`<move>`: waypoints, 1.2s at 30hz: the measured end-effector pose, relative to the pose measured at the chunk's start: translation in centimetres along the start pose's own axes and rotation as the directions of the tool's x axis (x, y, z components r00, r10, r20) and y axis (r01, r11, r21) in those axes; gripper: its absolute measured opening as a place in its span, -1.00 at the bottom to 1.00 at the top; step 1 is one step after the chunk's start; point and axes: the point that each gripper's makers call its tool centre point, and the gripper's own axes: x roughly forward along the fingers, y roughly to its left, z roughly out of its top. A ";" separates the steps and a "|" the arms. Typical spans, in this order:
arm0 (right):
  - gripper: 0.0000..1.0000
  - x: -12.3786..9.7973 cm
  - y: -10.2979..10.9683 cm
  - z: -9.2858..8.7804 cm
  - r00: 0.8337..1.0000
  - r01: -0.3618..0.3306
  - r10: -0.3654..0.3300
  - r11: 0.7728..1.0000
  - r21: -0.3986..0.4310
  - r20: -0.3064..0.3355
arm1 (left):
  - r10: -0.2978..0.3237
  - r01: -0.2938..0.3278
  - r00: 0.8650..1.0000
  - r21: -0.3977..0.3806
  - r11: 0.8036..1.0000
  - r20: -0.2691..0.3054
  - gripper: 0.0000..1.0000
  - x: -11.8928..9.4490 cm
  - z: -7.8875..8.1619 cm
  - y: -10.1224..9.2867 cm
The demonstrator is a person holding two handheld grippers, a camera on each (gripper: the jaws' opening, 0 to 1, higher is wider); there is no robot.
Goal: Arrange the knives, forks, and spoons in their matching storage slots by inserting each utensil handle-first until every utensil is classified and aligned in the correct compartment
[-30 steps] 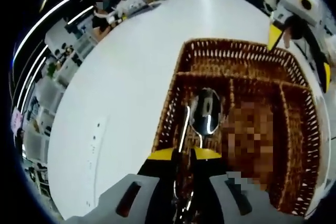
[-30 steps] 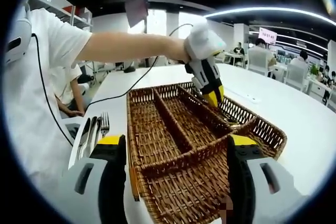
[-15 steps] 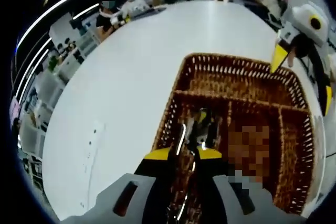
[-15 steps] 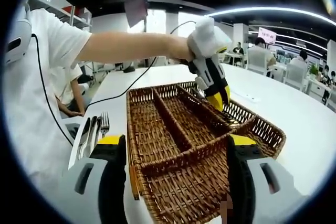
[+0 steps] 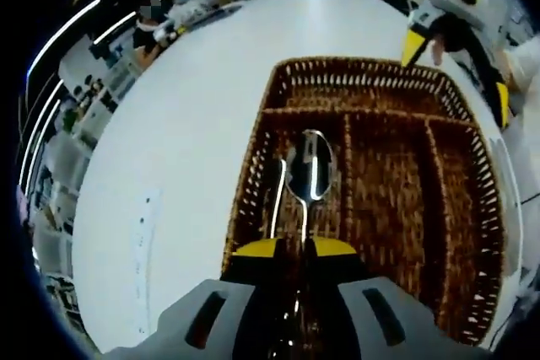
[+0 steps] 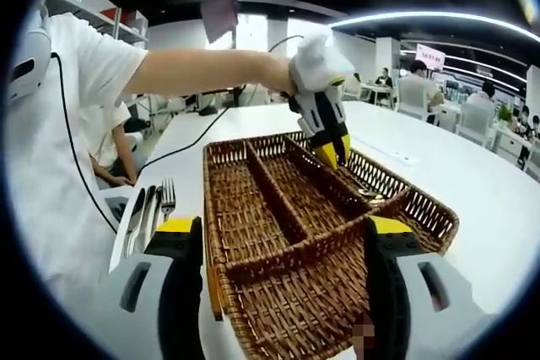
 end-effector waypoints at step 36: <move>0.61 -0.5 -0.3 -1.0 1.000 0.010 -0.009 1.000 0.012 -0.014 | -0.096 0.104 0.989 0.067 0.992 -0.112 -0.95 1.9 -1.4 -0.8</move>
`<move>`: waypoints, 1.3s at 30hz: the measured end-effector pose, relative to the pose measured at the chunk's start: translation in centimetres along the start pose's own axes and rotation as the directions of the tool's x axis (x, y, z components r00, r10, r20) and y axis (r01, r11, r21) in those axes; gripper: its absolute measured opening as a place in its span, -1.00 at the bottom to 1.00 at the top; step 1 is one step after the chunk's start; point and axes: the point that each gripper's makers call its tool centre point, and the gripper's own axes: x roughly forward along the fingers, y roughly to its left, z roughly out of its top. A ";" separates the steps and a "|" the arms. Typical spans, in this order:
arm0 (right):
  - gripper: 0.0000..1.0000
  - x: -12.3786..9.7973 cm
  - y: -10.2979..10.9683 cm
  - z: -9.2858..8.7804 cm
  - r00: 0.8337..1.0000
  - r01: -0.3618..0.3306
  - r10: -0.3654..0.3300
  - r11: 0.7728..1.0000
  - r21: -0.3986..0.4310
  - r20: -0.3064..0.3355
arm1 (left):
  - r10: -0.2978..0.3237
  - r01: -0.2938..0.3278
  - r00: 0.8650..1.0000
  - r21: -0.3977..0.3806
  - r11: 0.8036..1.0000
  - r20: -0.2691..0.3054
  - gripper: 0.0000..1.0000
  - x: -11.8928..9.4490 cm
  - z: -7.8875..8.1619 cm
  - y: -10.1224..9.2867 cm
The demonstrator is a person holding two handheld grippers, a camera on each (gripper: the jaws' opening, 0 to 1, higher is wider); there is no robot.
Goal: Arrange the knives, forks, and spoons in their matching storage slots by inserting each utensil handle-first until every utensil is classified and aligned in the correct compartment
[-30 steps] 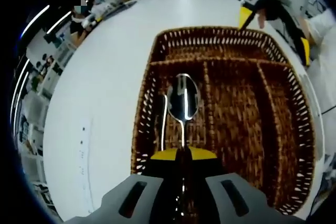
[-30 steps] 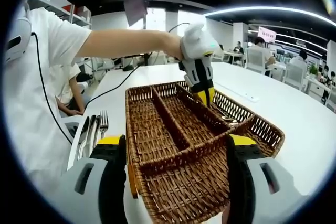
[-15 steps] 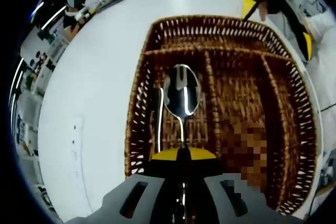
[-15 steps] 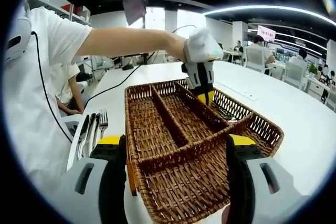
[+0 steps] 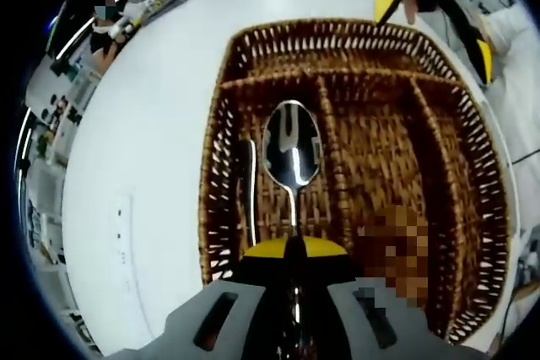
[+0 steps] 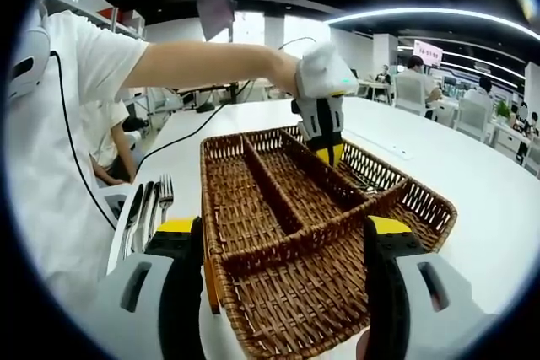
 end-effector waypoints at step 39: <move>0.61 0.2 0.9 0.2 1.000 -0.004 0.004 1.000 -0.014 -0.001 | 0.057 -0.054 0.997 -0.061 0.997 0.049 -0.81 -1.4 0.3 -0.2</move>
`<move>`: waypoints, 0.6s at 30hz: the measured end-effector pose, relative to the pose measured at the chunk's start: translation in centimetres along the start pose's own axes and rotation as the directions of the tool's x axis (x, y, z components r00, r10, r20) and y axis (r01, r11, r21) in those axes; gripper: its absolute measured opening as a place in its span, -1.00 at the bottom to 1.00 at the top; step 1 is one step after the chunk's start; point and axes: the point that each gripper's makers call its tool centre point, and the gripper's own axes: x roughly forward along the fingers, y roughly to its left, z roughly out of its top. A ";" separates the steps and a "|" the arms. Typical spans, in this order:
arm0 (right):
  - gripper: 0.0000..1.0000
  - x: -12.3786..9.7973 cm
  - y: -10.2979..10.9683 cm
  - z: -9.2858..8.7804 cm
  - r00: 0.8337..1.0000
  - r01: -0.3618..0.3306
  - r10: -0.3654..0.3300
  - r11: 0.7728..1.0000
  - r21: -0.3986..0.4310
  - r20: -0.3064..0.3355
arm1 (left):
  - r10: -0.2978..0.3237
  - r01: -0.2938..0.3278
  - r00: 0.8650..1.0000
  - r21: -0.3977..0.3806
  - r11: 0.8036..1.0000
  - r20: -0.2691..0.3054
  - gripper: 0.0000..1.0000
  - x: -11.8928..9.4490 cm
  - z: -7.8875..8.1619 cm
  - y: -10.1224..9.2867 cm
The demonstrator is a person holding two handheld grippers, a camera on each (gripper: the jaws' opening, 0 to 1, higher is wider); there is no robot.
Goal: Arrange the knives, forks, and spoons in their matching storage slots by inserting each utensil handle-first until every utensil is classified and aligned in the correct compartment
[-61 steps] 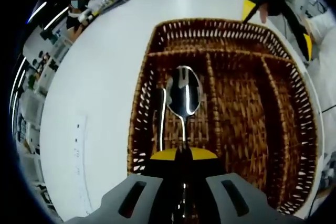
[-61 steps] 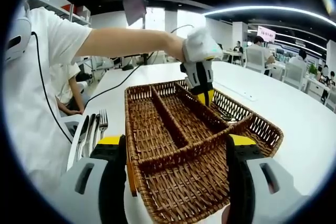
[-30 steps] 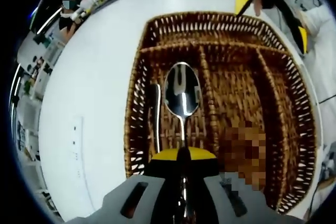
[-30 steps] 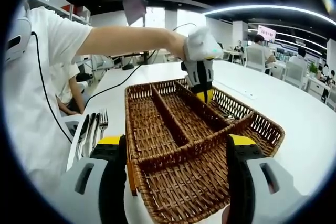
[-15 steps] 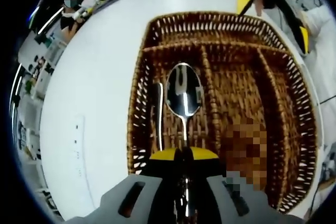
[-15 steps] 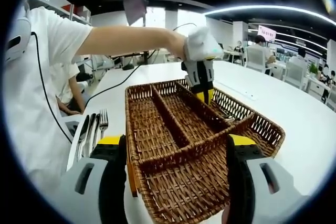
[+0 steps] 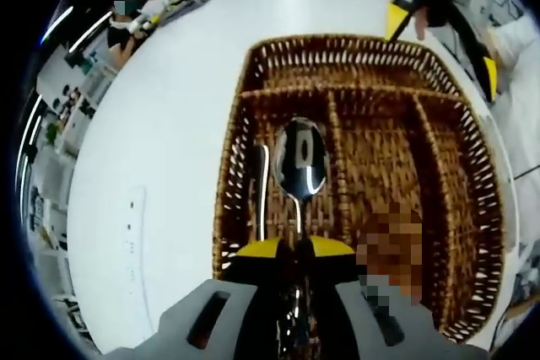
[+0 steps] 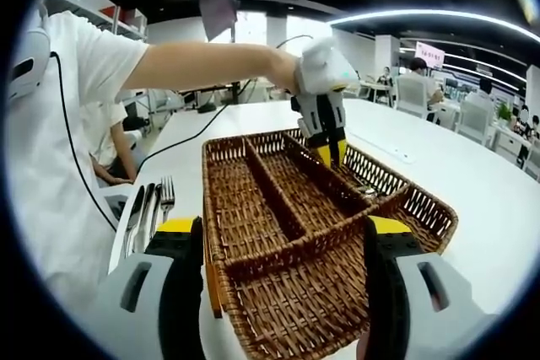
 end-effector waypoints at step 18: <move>0.62 0.2 0.5 0.7 1.000 -0.007 0.007 1.000 -0.014 0.003 | 0.164 -0.158 0.983 -0.078 0.984 0.082 -0.63 -3.2 0.8 1.4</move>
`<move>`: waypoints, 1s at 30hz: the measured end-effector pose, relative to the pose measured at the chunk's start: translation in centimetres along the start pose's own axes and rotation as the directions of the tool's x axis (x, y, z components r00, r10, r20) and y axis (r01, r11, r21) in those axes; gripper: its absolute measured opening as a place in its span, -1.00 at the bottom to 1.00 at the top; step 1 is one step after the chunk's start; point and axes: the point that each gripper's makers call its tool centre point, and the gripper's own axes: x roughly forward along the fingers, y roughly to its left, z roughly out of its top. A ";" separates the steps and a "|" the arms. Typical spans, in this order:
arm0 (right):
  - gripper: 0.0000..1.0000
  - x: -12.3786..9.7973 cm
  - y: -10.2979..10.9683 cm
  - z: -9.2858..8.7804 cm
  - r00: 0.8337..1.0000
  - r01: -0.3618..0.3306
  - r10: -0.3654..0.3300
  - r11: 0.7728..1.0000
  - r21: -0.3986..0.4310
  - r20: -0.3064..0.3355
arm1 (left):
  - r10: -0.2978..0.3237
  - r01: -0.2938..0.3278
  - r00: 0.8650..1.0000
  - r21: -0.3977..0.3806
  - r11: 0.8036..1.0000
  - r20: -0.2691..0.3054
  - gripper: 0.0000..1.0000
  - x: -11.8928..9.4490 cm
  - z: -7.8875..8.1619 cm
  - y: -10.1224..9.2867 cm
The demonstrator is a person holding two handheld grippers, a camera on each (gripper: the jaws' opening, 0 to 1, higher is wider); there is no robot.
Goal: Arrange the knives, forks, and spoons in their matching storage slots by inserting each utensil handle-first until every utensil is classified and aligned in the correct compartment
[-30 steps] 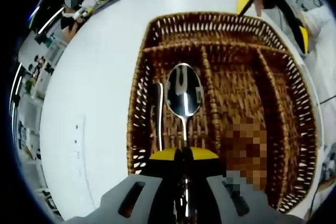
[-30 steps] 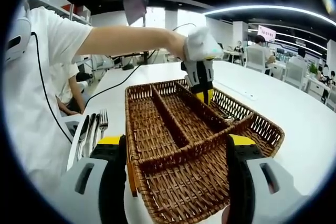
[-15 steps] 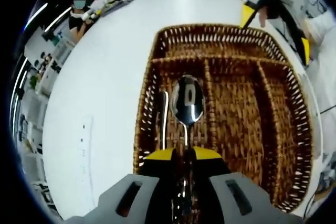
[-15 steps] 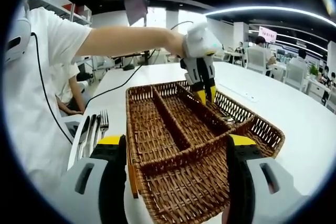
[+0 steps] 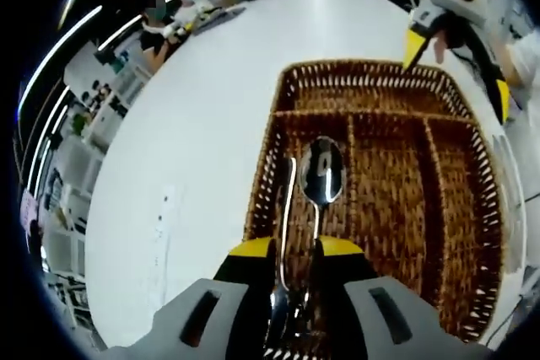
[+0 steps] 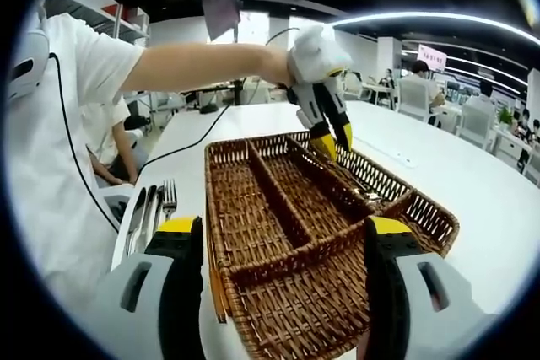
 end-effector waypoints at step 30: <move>0.62 0.1 1.8 1.2 1.000 -0.015 0.015 1.000 -0.026 -0.002 | 0.132 -0.103 0.970 -0.148 0.984 0.205 -0.43 -5.8 0.6 -3.0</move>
